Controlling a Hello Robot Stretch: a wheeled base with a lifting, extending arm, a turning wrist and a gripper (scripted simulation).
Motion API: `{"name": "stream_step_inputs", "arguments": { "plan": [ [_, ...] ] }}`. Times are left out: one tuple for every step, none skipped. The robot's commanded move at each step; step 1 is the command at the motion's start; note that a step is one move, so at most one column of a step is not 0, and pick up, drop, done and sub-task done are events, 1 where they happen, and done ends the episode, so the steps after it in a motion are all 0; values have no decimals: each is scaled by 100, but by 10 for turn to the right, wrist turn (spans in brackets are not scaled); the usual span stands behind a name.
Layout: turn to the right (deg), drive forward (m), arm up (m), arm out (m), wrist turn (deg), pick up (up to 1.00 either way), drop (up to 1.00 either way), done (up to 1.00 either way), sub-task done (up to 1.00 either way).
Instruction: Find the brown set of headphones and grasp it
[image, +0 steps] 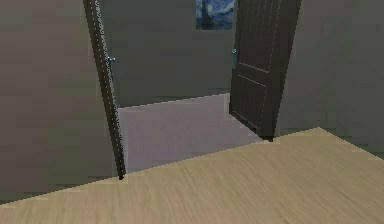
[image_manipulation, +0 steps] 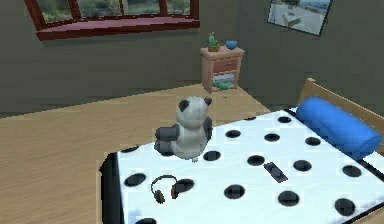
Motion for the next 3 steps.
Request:
{"name": "stream_step_inputs", "arguments": {
  "plan": [
    [0, 0, 50, 0, 0, 0, 0, 0, 0],
    [0, 0, 4, 0, 0, 0, 0, 0, 0],
    [0, 0, 0, 34, 0, 0, 0, 0, 0]
  ]
}}
